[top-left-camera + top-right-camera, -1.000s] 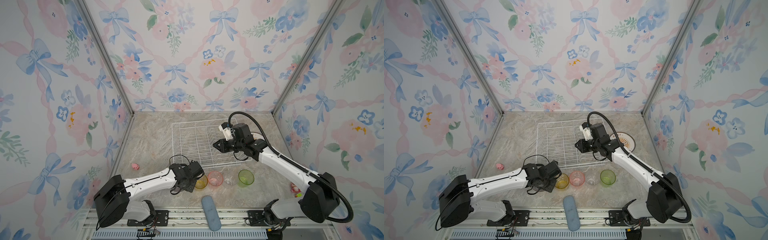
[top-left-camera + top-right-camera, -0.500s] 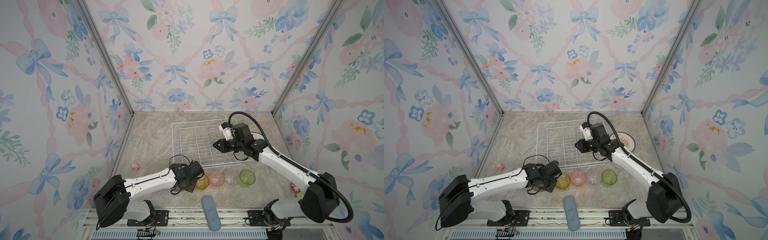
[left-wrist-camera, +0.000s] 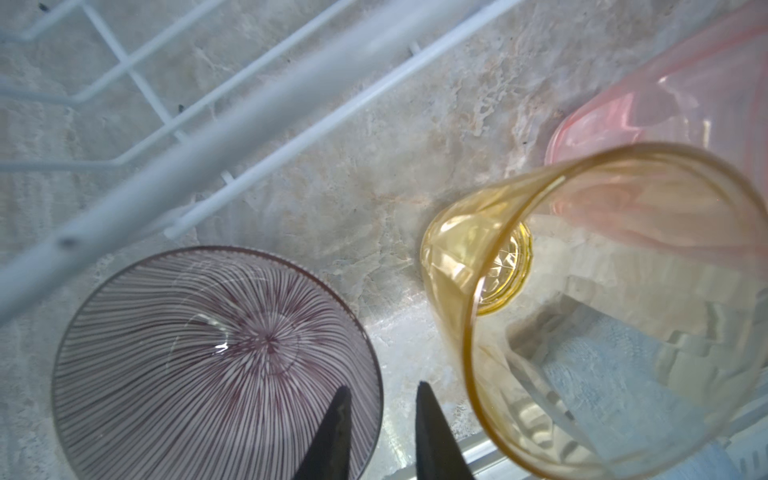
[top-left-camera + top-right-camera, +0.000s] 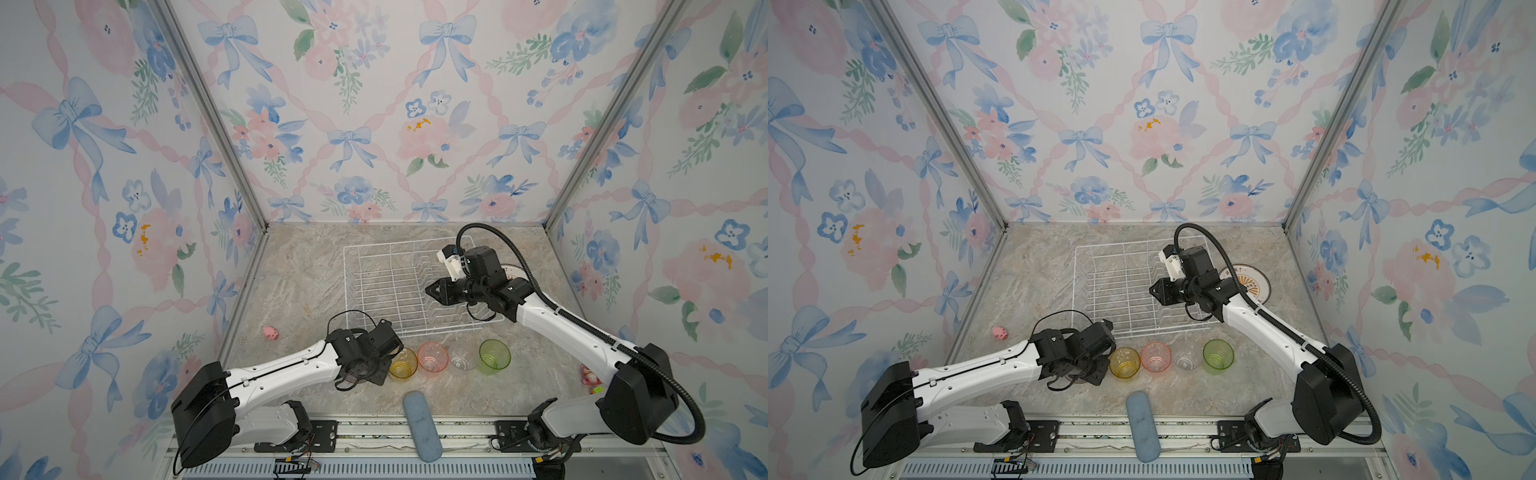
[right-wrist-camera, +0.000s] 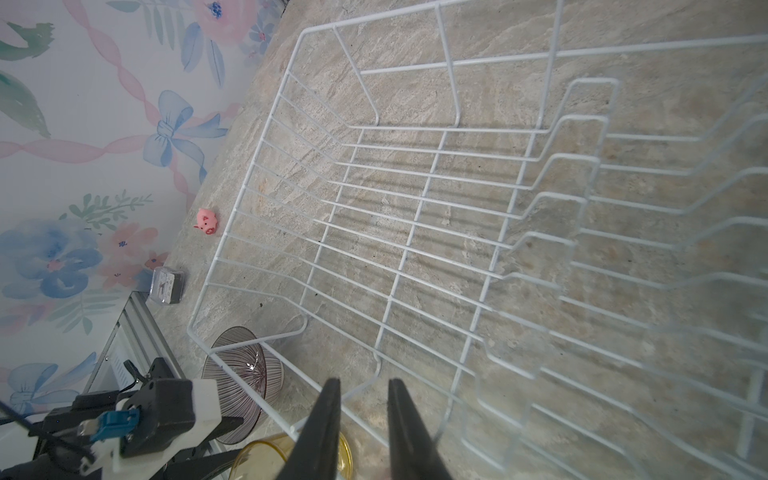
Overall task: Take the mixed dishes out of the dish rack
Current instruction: 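Open the left gripper and raise it away from the bowl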
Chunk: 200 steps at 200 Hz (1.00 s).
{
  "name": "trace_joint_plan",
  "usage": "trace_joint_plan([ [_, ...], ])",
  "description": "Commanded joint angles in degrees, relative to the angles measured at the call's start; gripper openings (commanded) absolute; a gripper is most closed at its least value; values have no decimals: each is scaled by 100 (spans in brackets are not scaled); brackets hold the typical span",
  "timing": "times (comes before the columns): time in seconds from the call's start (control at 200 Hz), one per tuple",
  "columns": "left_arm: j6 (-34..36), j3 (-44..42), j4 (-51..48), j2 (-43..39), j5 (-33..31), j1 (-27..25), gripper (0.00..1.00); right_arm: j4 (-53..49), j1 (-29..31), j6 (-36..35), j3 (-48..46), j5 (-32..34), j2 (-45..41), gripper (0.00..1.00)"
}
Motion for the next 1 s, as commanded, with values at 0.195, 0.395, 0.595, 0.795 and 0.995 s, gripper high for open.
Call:
trace_joint_plan([
  [0.195,10,11,-206,-623,103,-40,23,-30,-65,0,124,-63,97,24],
  [0.395,222,259,-178,-1447,-75,51,25,-145,-109,-60,142,31,-27,25],
  [0.595,519,470,0,-2193,-462,588,26,-287,-196,-122,124,149,-305,25],
  [0.795,1131,837,505,-2667,-1303,1207,97,-706,-442,-295,31,602,-901,27],
  [0.995,1948,809,1344,-2708,-2292,1930,98,-1039,-1109,-465,-357,1264,-1831,30],
])
